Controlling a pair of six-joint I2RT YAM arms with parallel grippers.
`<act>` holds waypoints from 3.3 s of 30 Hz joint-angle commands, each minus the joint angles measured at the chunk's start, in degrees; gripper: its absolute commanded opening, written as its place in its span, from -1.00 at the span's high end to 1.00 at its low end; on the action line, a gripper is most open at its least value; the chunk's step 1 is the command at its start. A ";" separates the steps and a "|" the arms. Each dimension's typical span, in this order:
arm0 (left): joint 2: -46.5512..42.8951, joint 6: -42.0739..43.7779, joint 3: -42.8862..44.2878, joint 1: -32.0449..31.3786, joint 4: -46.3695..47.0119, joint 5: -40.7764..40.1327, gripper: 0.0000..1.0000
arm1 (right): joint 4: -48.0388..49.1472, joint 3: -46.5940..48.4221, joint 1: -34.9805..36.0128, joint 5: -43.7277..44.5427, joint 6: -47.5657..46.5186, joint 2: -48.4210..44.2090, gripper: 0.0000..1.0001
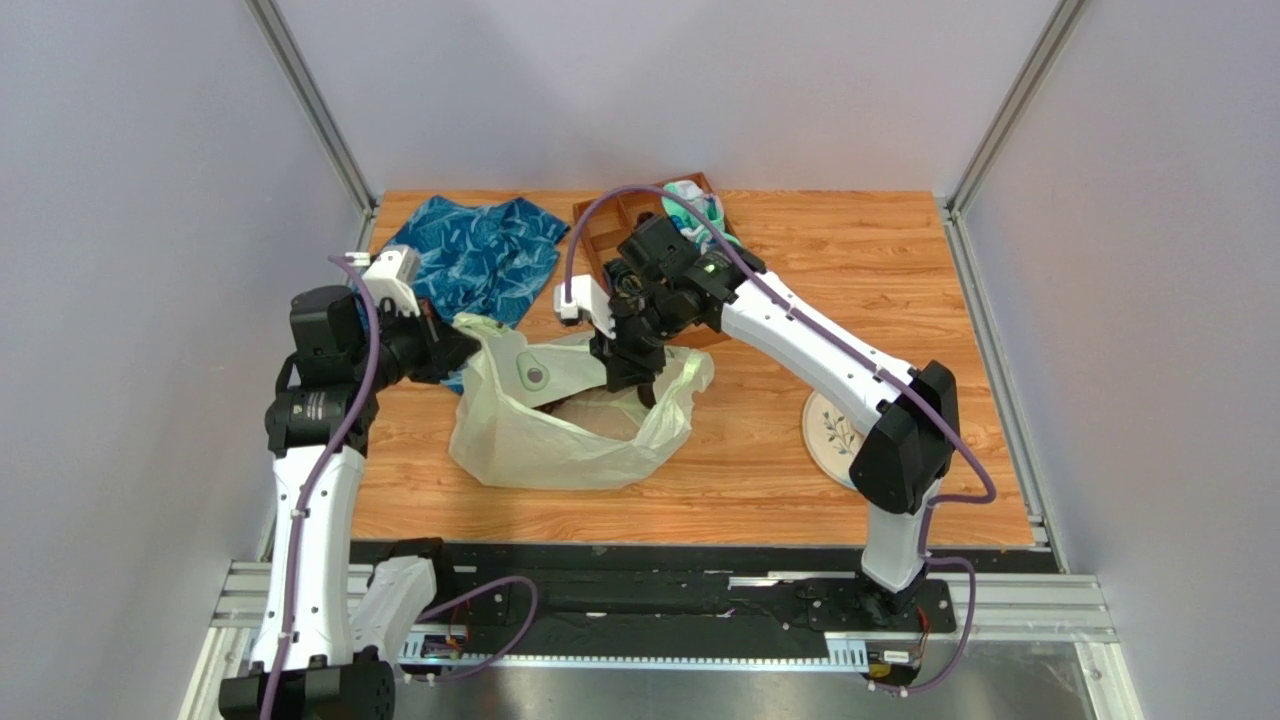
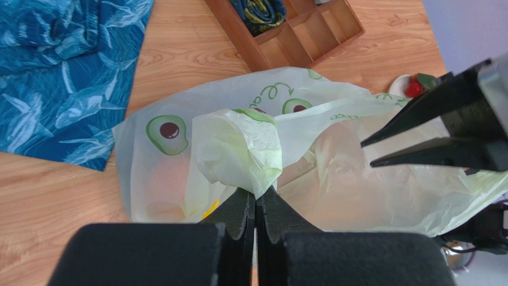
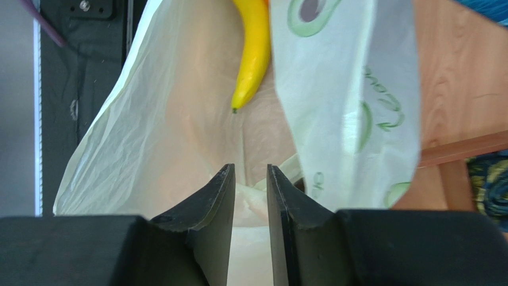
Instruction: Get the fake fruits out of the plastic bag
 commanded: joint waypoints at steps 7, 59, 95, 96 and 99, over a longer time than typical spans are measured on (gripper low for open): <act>-3.75 -8.02 -6.61 0.44 -1.77 1.94 1.00 | 10.23 -26.62 18.94 5.59 3.96 -13.62 0.47; -10.96 -10.49 -10.14 2.28 -13.11 10.56 1.00 | 23.97 -28.62 16.69 38.57 4.16 -6.71 0.09; -8.50 -8.55 -6.71 7.21 -11.54 13.37 1.00 | 18.43 -14.09 7.90 27.49 -34.26 14.32 0.01; -8.58 -8.73 -7.23 7.29 -11.19 13.64 1.00 | 18.78 -14.36 7.98 27.84 -34.08 14.05 0.24; -9.20 -9.43 -7.94 7.47 -10.48 13.81 1.00 | 17.56 -15.50 7.99 28.72 -34.25 11.68 0.64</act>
